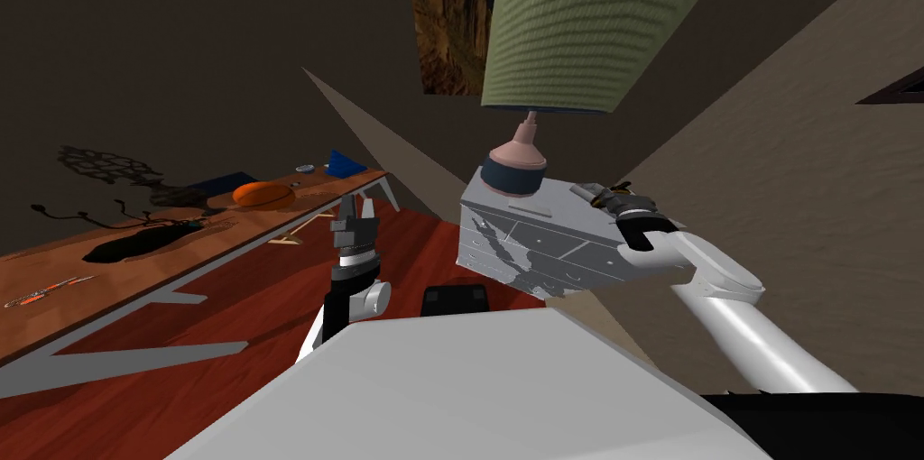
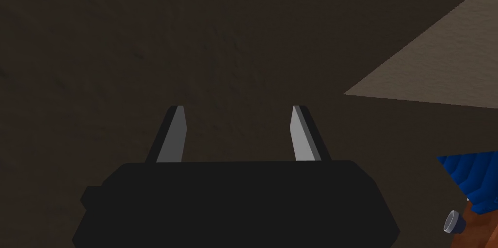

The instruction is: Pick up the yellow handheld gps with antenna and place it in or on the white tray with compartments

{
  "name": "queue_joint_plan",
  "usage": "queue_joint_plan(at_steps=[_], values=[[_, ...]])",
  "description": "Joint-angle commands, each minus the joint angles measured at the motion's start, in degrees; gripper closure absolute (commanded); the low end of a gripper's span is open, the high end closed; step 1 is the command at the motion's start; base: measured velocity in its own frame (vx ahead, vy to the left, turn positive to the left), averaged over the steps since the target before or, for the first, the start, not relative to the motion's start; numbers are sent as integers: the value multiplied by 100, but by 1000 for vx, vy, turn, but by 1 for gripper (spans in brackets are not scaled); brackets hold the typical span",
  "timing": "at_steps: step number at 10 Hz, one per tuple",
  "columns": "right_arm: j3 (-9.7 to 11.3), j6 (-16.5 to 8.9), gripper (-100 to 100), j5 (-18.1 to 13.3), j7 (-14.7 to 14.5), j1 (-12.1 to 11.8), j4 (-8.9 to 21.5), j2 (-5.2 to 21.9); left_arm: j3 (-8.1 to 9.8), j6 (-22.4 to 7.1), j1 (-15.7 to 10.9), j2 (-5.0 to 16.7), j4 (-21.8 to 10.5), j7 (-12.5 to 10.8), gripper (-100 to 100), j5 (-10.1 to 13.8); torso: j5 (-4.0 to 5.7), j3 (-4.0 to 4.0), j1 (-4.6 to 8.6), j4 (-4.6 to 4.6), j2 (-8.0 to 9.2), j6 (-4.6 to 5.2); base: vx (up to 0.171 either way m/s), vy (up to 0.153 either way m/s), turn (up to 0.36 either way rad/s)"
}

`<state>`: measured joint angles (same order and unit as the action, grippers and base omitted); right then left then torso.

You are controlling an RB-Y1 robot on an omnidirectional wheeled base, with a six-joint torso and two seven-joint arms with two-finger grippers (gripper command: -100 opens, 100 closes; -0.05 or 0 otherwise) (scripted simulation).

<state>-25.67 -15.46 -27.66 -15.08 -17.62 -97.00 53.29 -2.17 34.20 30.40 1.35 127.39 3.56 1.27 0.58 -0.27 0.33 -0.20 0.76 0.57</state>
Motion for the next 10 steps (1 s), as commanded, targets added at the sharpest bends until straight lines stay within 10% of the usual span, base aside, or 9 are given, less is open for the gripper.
queue_joint_plan(at_steps=[1, 10], values=[[-43, -47, 100, 83, 73, -84, -39, 168, 0, 0, 0, 0, 0, 0, 0, 0, 0, 0, 0, 0, 0, 0, -50, -99, -32], [273, 13, 100, 662, 255, -215, 366, 1189, 2, 0, 0, 2, 0, 0, 0, 0, 25, 35, 88, -23, -49, -21, -25, -213, 38]])
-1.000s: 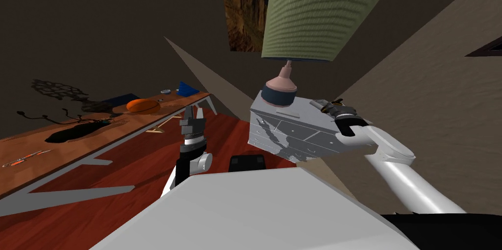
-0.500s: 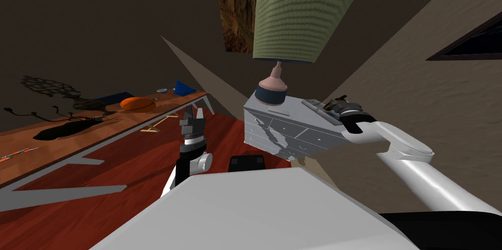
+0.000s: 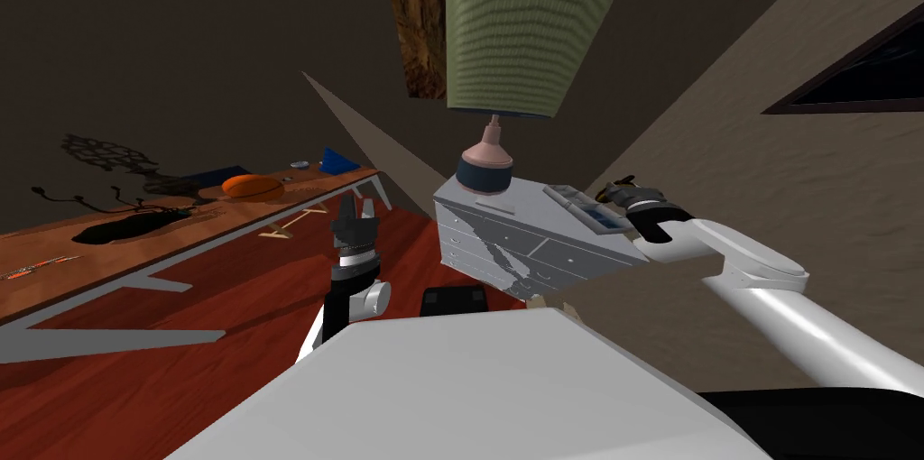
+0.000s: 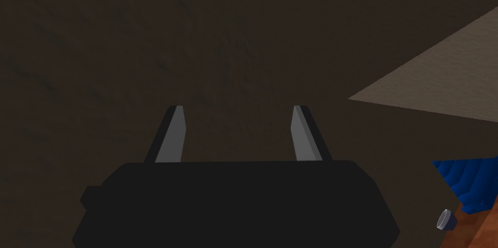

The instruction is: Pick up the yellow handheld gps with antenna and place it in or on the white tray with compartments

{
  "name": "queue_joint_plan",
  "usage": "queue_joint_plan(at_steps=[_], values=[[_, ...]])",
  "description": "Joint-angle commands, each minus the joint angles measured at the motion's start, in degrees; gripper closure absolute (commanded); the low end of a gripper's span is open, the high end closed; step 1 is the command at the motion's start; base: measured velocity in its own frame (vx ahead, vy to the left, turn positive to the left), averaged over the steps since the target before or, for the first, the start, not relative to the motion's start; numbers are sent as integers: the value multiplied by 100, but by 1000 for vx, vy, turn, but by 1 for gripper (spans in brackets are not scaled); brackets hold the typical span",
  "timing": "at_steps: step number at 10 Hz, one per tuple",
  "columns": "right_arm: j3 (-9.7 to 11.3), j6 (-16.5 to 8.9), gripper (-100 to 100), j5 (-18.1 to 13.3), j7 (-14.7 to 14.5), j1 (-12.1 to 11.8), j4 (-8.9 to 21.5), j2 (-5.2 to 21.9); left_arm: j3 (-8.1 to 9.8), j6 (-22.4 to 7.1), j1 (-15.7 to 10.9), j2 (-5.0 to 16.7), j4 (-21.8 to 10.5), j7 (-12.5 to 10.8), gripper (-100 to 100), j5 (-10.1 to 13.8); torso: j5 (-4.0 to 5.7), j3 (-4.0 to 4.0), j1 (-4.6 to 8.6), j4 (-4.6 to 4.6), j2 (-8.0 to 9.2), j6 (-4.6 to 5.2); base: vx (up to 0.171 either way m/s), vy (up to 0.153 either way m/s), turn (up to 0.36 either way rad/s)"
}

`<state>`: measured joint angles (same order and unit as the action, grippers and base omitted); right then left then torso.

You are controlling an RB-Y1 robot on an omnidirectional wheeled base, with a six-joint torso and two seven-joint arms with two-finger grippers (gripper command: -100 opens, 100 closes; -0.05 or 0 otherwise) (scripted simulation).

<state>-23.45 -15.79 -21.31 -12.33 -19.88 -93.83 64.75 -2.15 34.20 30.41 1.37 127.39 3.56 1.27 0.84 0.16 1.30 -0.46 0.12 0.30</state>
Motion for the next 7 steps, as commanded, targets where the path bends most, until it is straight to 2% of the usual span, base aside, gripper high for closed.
queue_joint_plan(at_steps=[1, 3, 4, 5, 7], values=[[124, 106, 100, 68, -58, 22, 108, 103, 0, 0, 0, 0, 0, 0, 0, 0, 0, 0, 0, 0, 0, 0, 50, -274, 170], [290, 279, 100, 119, -194, 60, 160, 186, 0, 0, 1, 0, 0, 0, 0, 0, 1, 26, -13, -12, -41, -18, 93, -217, 201], [248, 188, 100, 115, -143, 57, 161, 180, -1, 0, 1, -1, 0, 0, 0, 0, -5, 35, -36, -17, -54, -25, 36, -84, 66], [256, 209, -100, 120, -158, 63, 160, 193, -1, 0, 1, -2, 0, 0, 0, 0, -11, 26, -77, -14, -38, -13, 9, -18, 1], [256, 208, -100, 119, -157, 63, 161, 193, -2, 0, 1, -3, 0, 0, 0, 0, -22, 11, -115, -7, -15, -11, 2, -4, 1]])
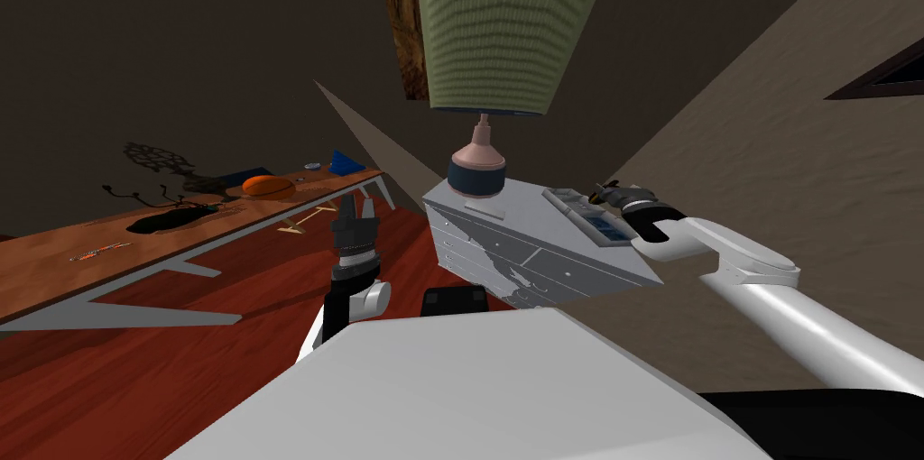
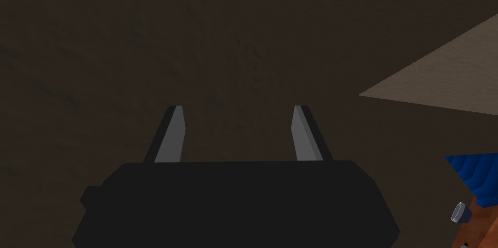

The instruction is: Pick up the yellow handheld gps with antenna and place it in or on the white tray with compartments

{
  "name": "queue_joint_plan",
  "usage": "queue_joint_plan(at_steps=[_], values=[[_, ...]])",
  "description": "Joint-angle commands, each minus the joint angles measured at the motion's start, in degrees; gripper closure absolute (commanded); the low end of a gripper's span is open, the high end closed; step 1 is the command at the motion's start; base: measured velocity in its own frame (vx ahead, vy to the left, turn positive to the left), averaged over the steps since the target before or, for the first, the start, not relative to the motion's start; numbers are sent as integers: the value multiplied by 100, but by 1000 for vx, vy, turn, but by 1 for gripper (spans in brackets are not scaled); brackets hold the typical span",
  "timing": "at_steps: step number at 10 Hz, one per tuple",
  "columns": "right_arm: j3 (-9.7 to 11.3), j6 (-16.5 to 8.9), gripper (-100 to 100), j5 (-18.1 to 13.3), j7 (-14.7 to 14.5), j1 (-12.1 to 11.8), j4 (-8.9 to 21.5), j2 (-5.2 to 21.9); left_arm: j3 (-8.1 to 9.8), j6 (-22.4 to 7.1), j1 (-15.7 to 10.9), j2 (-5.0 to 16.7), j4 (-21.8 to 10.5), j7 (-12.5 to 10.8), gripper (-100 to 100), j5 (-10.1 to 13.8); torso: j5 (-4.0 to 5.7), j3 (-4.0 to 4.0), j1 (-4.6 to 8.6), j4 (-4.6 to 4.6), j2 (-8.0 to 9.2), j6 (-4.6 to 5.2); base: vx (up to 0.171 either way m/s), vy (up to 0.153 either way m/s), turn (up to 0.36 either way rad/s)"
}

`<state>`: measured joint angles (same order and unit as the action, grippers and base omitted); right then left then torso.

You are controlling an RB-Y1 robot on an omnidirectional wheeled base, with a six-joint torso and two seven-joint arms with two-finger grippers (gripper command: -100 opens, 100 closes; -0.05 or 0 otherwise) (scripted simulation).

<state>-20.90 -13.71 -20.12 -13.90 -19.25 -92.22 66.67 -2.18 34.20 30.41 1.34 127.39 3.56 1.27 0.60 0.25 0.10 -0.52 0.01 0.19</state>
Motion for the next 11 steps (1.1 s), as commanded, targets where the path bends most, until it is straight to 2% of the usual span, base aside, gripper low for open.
queue_joint_plan(at_steps=[1, 2, 3, 4, 5, 6, 7, 8, 9, 10, 11], values=[[0, 0, -100, 0, 0, 0, 0, 0, 0, 0, 0, 0, 0, 0, 0, 0, 0, 0, 0, 0, 0, 0, 0, 0, 0], [0, 0, -100, 0, 0, 0, 0, 0, 0, 0, 0, 0, 0, 0, 0, 0, -1, -1, -2, 0, 2, 0, 0, 0, 0], [0, 0, 0, 0, 0, 0, 0, 0, 0, 0, 0, 0, 0, 0, 0, 0, -1, -1, -3, 1, 2, 0, 0, 0, 0], [287, 163, -100, 47, 13, 287, 287, 102, 0, 0, 0, 0, 0, 0, 0, 0, -1, -2, -3, 1, 3, 0, -29, 23, -21], [348, 163, -100, 47, 13, 426, 410, 102, 0, 0, 0, 0, 0, 0, 0, 0, -1, -5, -10, 2, 10, -1, -40, 32, -12], [571, 326, -100, 94, 25, 611, 576, 203, 0, 0, -1, 0, 0, 0, 0, 0, -3, -8, -13, 3, 13, -1, -54, 43, -14], [696, 326, -100, 94, 25, 798, 732, 203, -1, 0, -1, -1, 0, 0, 0, 0, -4, -11, -19, 4, 19, -1, -45, 40, -12], [696, 326, -100, 94, 25, 936, 852, 203, -1, 0, -1, -1, 0, 0, 0, 0, -5, -11, -18, 4, 18, 0, -19, 17, -3], [958, 488, -100, 142, 38, 1124, 1040, 305, 0, 0, 0, 0, 0, 0, 0, 0, -4, -7, -11, 3, 11, 0, -35, 24, -15], [1044, 488, -100, 142, 38, 1299, 1220, 305, 0, 0, 0, 0, 0, 0, 0, 0, -3, -8, -12, 3, 14, 0, -33, 25, -11], [1044, 488, -100, 142, 38, 1404, 1278, 305, 0, 0, 0, 0, 0, 0, 0, 0, -3, -8, -12, 3, 13, 0, -13, 13, 0]])
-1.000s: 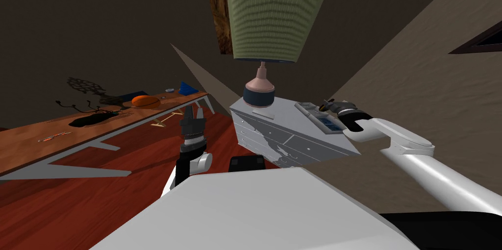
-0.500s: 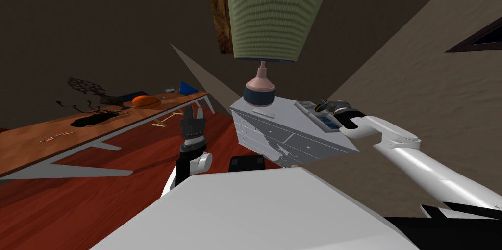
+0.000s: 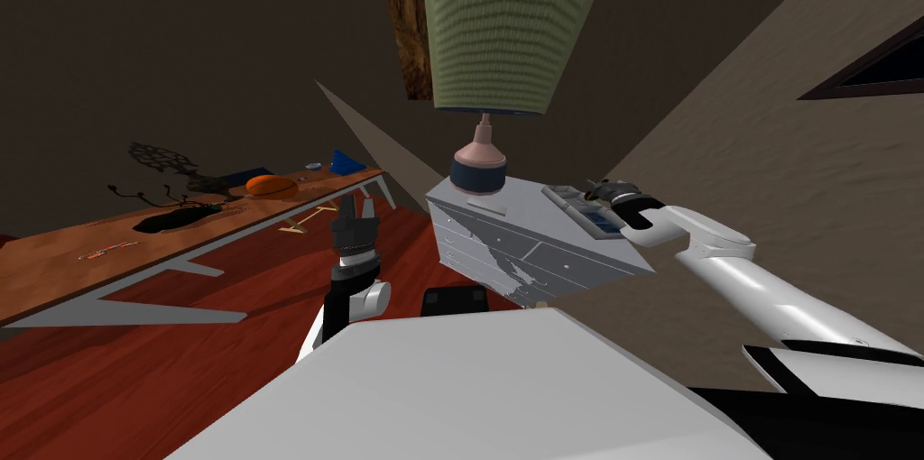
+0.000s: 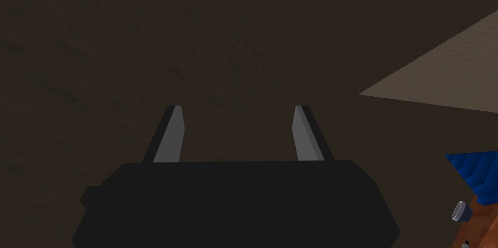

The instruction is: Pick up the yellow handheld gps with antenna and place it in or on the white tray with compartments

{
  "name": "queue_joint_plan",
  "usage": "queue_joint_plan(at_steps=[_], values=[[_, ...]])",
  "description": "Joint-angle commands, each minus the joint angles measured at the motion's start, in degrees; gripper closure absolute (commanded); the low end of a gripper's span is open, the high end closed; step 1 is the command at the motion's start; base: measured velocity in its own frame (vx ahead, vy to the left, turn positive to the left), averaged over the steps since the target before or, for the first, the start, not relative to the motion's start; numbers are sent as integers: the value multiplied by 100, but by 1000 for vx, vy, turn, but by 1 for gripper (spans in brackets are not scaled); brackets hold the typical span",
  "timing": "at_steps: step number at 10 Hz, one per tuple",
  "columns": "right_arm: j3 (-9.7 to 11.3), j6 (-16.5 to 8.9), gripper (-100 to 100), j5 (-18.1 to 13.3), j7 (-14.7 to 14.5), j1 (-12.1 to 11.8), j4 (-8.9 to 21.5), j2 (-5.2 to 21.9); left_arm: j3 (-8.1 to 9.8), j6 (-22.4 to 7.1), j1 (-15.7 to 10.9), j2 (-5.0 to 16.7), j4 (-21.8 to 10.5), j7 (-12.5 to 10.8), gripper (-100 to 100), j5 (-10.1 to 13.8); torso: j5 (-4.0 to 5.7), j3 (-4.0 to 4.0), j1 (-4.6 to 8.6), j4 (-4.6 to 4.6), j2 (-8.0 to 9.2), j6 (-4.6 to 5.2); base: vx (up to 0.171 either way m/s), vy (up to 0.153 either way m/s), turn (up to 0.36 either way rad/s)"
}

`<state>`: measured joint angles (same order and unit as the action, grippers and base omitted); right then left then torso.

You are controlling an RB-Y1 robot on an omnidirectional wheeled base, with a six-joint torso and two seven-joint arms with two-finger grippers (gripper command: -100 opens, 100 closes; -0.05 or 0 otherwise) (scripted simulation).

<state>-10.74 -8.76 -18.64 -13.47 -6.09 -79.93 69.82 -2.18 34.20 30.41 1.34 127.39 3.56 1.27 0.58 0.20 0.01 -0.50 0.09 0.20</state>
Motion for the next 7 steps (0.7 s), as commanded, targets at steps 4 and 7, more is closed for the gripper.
queue_joint_plan(at_steps=[4, 7], values=[[653, 319, -100, 88, 20, 765, 684, 194, 0, 0, 0, 0, 0, 0, 0, 0, -1, -1, -2, 0, 1, 0, -31, 24, -11], [950, 482, -100, 135, 33, 1178, 1096, 296, 0, 0, 0, 0, 0, 0, 0, 0, 0, -1, -1, 0, 2, 1, -29, 23, -10]])
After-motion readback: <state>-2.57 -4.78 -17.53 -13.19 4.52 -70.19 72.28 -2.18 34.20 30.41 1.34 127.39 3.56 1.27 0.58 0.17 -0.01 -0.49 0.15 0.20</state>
